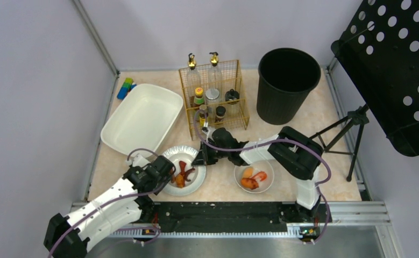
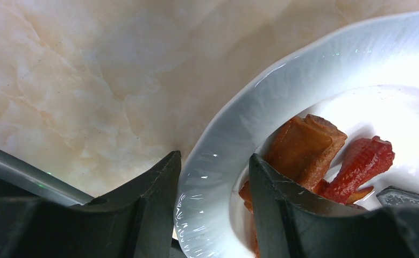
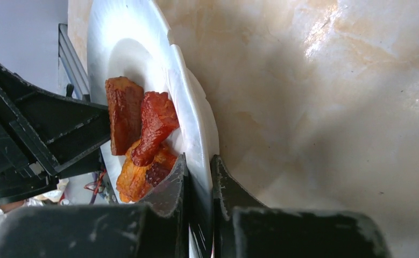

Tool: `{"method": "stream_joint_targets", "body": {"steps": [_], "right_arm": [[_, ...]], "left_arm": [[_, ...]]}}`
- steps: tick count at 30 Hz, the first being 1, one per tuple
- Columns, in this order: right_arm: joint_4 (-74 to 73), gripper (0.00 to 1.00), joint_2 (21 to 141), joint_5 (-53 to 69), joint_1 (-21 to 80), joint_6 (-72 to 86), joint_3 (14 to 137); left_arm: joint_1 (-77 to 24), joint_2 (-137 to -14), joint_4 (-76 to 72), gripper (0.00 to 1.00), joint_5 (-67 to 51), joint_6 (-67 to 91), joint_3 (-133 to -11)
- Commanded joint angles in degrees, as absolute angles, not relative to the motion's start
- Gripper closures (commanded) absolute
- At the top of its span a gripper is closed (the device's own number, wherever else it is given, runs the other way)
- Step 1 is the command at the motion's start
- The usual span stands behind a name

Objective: Clear the kitchen counter

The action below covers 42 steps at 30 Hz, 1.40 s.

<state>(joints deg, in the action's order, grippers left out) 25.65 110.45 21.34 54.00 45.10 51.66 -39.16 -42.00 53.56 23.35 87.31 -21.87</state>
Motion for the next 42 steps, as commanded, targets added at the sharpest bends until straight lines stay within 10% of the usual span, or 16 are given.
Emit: {"method": "stream_joint_targets", "body": {"steps": [1,11,42], "right_arm": [[26.58,1.00,112.34,20.73,54.41,45.51,53.22],[27.48,1.00,109.94,19.75,54.45,46.52,51.93],[17.21,1.00,88.27,22.07,51.42,53.37,50.19]], "left_arm": [[-39.20,-41.32,53.57,0.47,23.91,86.62,-21.28],[-39.20,-40.68,60.17,0.29,22.62,81.59,-29.75],[-39.20,-41.22,65.83,0.33,32.75,63.23,-61.60]]}}
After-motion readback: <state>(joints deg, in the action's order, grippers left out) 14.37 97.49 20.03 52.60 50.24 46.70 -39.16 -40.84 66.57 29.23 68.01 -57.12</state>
